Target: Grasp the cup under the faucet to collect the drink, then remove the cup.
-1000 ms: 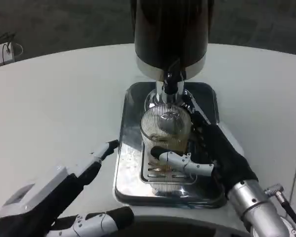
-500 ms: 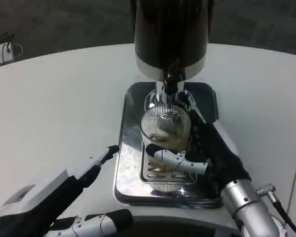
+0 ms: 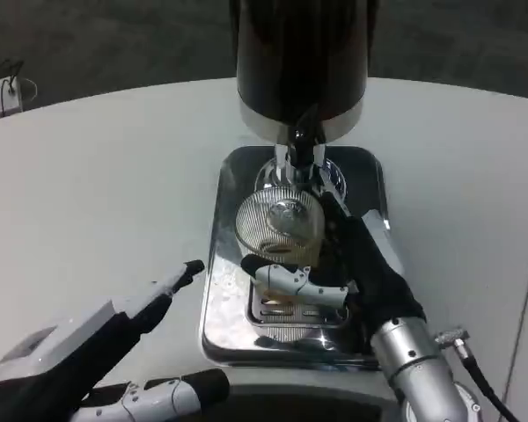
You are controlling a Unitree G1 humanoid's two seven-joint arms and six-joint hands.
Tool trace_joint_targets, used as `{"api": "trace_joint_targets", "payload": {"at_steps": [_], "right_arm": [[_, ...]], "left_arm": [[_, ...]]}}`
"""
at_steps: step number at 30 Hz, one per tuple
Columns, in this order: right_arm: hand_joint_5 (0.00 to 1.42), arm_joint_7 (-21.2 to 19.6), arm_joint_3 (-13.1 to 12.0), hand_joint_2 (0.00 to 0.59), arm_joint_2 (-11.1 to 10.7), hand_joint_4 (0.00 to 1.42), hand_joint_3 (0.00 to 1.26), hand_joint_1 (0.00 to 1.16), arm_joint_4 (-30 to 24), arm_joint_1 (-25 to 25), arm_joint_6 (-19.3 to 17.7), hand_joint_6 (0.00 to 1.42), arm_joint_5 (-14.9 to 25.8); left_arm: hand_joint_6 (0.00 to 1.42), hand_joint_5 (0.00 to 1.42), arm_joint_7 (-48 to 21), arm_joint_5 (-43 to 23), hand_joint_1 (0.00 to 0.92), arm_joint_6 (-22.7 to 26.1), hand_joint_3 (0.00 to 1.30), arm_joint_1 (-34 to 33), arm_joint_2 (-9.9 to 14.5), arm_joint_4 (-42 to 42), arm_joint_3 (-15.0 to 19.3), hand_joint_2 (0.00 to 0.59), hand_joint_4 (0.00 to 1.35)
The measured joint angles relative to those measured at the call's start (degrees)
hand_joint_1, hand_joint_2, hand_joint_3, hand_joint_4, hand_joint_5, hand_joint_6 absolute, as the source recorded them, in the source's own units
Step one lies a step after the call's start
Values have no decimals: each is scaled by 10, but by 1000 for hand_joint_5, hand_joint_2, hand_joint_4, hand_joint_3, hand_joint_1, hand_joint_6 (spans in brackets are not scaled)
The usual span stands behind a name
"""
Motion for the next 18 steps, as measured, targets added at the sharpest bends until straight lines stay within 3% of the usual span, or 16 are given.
{"api": "trace_joint_targets", "payload": {"at_steps": [3,8,18], "right_arm": [[180,-9,4,201,7,111,55,876,5,-2,0,111,-3],[323,-30,8,214,19,255,181,899,17,-6,0,208,-9],[670,-87,8,227,60,597,475,983,37,-6,0,549,-15]], "left_arm": [[88,0,-4,-3,0,1,0,1,2,0,1,66,0],[88,0,-9,-8,0,5,0,1,8,0,2,66,0],[88,0,-20,-11,0,13,0,1,16,3,2,66,0]]}}
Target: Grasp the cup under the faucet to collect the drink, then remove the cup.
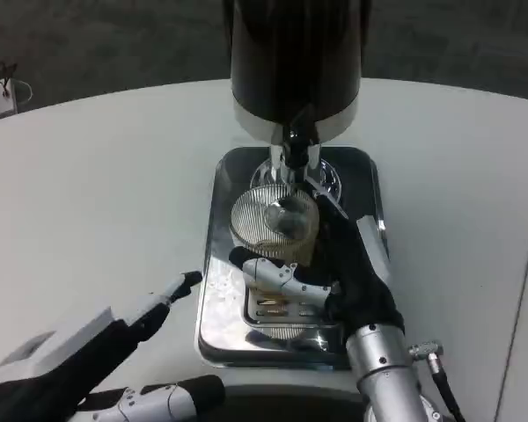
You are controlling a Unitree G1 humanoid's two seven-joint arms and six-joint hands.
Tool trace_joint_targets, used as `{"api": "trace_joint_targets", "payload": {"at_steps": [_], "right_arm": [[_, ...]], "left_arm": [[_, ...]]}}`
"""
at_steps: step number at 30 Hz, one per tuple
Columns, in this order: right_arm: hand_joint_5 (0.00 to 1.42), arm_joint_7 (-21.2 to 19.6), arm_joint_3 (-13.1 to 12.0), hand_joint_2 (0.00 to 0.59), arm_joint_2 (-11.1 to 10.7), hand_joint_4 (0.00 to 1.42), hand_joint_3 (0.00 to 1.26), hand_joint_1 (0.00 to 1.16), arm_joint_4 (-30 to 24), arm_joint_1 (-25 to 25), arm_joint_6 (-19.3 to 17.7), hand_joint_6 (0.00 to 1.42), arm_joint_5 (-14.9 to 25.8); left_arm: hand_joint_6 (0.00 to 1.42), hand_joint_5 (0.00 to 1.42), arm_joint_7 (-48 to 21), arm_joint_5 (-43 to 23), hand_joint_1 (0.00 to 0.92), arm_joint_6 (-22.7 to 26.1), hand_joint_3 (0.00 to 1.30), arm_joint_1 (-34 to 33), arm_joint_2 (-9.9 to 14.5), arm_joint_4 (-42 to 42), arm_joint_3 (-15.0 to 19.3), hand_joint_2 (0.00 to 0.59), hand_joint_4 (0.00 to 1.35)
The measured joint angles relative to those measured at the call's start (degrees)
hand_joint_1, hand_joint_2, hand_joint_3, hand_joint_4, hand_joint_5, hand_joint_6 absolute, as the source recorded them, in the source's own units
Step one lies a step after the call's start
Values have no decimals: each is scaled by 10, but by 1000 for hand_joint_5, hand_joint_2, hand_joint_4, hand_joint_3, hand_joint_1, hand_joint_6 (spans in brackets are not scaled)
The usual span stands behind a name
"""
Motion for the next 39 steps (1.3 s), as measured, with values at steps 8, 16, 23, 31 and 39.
{"api": "trace_joint_targets", "payload": {"at_steps": [8,16,23,31,39], "right_arm": [[951,-34,0,221,15,828,647,1020,3,6,-1,952,1],[1204,-71,-1,211,18,1058,819,1025,2,25,-16,1267,7],[1296,-78,-3,211,21,1170,930,1026,-22,49,-21,1374,15],[1344,-43,-4,196,15,1200,975,1014,-90,99,-4,1423,18],[1357,-6,-19,185,-3,1202,987,1016,-170,158,20,1424,30]], "left_arm": [[88,0,-7,-3,0,2,0,0,2,6,0,66,0],[88,0,-7,-5,0,2,0,0,2,10,5,66,0],[95,0,-7,-15,0,1,0,-1,2,21,5,66,0],[102,0,-7,-20,0,-4,0,-18,2,33,3,66,0],[106,0,-7,-20,0,-7,0,-28,3,46,-13,68,0]]}}
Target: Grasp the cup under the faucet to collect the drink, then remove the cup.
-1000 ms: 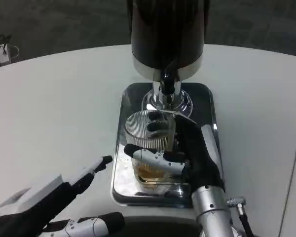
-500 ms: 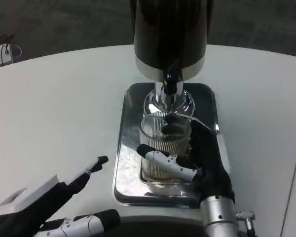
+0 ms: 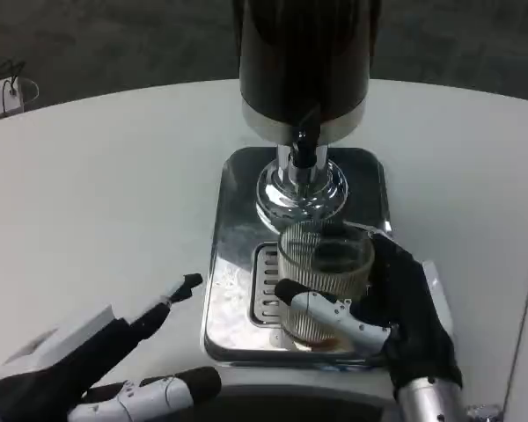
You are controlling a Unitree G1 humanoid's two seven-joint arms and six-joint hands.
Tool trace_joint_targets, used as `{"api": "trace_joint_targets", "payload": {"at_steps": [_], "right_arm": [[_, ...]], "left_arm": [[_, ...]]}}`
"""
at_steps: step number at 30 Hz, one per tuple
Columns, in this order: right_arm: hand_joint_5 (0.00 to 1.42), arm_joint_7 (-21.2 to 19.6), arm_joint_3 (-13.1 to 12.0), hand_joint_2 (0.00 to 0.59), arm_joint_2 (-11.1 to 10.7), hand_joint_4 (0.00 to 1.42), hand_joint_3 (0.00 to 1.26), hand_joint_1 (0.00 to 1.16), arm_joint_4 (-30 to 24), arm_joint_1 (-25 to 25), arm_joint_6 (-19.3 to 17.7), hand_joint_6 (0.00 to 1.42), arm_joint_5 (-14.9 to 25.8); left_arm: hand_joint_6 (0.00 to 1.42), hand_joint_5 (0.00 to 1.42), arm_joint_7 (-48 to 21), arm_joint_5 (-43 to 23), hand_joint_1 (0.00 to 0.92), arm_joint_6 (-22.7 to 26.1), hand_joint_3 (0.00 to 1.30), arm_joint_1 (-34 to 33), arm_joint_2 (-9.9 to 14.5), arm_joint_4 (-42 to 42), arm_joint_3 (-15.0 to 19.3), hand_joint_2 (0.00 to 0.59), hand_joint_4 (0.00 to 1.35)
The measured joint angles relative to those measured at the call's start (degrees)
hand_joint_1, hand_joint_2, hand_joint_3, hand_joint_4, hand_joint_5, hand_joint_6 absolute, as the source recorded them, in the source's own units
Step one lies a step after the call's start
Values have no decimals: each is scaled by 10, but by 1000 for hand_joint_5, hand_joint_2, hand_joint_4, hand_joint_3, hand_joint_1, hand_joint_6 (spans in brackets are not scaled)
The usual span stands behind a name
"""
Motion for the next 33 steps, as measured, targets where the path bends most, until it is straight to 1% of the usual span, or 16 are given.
{"api": "trace_joint_targets", "payload": {"at_steps": [4,7,10,13,15,19,22,25,28,33], "right_arm": [[1345,27,-5,174,-8,1200,987,1019,-45,25,24,1424,9],[1345,48,-8,171,-21,1200,985,1020,-82,51,40,1424,12],[1345,67,-10,169,-30,1200,986,1021,-125,81,53,1424,17],[1345,86,-12,168,-42,1200,986,1021,-180,117,63,1424,23],[1345,93,-15,167,-45,1200,985,1022,-208,134,69,1424,26],[1345,113,-20,165,-53,1200,983,1022,-291,183,85,1424,33],[1345,128,-23,160,-65,1200,982,1025,-331,207,94,1419,34],[1345,140,-26,159,-73,1200,982,1025,-362,226,104,1420,34],[1345,153,-34,158,-90,1200,982,1026,-405,243,112,1420,34],[1345,163,-43,157,-101,1200,982,1027,-437,244,116,1420,34]], "left_arm": [[107,0,0,0,0,-5,0,-11,0,2,-4,68,0],[107,0,0,1,0,-6,0,-15,0,4,-6,68,0],[107,0,0,1,0,-8,0,-21,0,6,-9,68,0],[107,0,0,2,0,-9,0,-27,0,9,-12,68,0],[107,0,1,3,0,-10,0,-32,0,9,-14,68,0],[107,0,2,4,0,-16,0,-37,-1,9,-20,68,0],[106,0,4,4,0,-18,0,-40,-2,9,-22,68,0],[103,0,6,4,0,-20,0,-42,-2,9,-23,68,0],[98,0,7,11,0,-28,0,-49,-2,9,-27,68,0],[94,0,7,17,0,-32,0,-57,-3,5,-30,68,0]]}}
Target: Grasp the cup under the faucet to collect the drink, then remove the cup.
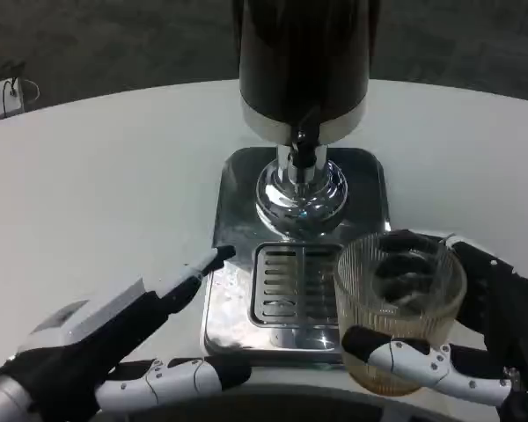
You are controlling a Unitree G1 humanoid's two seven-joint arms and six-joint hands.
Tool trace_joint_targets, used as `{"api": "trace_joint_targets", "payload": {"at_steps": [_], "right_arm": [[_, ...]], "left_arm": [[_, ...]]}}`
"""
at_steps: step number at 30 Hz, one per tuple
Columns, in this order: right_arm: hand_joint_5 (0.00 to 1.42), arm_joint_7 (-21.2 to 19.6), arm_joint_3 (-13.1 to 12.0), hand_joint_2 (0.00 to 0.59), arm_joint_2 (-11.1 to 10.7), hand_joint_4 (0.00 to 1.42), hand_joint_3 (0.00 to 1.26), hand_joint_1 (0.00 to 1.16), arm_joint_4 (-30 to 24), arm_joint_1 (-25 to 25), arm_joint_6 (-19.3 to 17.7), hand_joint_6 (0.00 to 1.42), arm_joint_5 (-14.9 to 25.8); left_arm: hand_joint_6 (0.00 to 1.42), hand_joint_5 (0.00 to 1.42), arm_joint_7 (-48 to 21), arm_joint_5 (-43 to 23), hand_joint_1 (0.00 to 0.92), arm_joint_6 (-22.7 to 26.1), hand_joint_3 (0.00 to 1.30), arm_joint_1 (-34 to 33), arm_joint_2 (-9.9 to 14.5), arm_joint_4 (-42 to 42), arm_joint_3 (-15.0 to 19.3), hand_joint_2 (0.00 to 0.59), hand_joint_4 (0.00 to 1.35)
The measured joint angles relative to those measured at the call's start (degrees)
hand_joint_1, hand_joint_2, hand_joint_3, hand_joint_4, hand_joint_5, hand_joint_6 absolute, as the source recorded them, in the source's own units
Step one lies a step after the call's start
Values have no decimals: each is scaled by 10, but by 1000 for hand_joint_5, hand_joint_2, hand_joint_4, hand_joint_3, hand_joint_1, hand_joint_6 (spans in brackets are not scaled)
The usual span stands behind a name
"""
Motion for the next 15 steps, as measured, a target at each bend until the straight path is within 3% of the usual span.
{"api": "trace_joint_targets", "payload": {"at_steps": [15], "right_arm": [[1332,28,-15,155,-42,1200,982,1027,-67,8,-9,1420,-4]], "left_arm": [[62,0,0,6,0,-15,0,43,-2,-83,1,64,0]]}}
